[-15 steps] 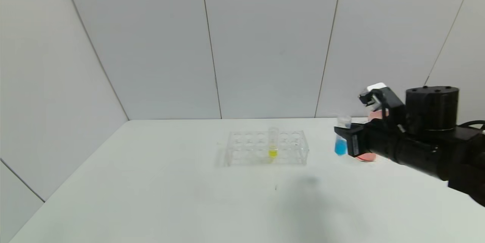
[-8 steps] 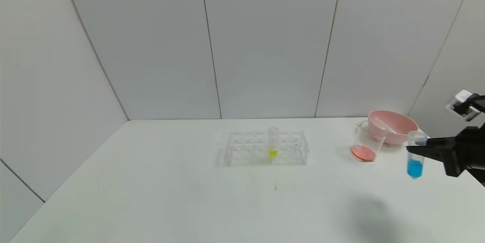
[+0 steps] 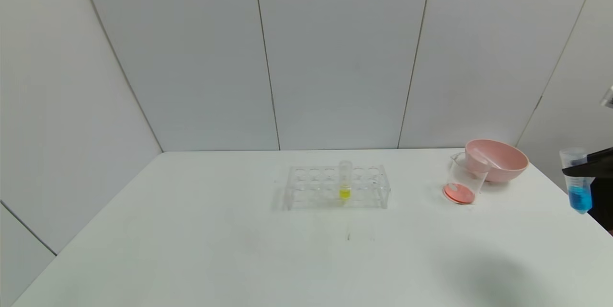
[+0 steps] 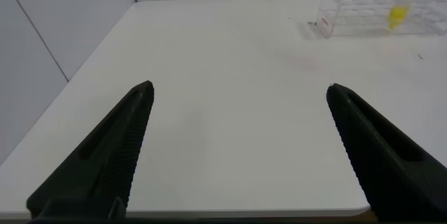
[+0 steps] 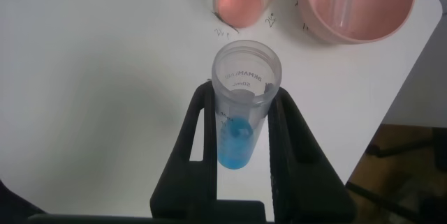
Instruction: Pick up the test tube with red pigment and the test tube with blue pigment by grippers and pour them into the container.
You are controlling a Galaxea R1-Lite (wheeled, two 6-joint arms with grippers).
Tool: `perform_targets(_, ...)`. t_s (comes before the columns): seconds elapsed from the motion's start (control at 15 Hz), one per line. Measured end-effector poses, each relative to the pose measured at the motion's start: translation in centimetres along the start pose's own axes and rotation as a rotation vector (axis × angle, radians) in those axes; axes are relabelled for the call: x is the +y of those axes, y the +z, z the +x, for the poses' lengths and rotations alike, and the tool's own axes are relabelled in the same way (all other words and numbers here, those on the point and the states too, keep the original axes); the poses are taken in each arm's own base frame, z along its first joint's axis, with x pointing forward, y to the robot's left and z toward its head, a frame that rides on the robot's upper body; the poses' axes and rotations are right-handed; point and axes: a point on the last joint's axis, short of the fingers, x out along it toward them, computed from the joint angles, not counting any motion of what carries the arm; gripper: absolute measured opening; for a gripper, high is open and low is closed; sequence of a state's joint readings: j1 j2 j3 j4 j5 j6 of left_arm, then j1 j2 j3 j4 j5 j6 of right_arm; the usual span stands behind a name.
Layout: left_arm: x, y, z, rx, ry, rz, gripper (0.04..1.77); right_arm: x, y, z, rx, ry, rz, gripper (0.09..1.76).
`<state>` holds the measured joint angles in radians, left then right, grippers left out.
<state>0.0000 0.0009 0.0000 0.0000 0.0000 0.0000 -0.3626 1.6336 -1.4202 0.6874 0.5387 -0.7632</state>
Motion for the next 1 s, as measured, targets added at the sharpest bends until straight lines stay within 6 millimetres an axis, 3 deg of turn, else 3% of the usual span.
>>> perform_targets(0.13,0.0,0.0,0.0,0.0,0.0,0.0,1.76,-1.4,1.2,0.3,0.058,0.024,-0.023,0.49)
perform_targets(0.53,0.0,0.0,0.0,0.0,0.0,0.0,1.76,-4.7,3.3,5.4,0.112,0.053,-0.097,0.49)
perform_targets(1.0,0.0,0.0,0.0,0.0,0.0,0.0,1.76,-6.3,4.3,10.2,0.14,0.061,-0.27,0.49)
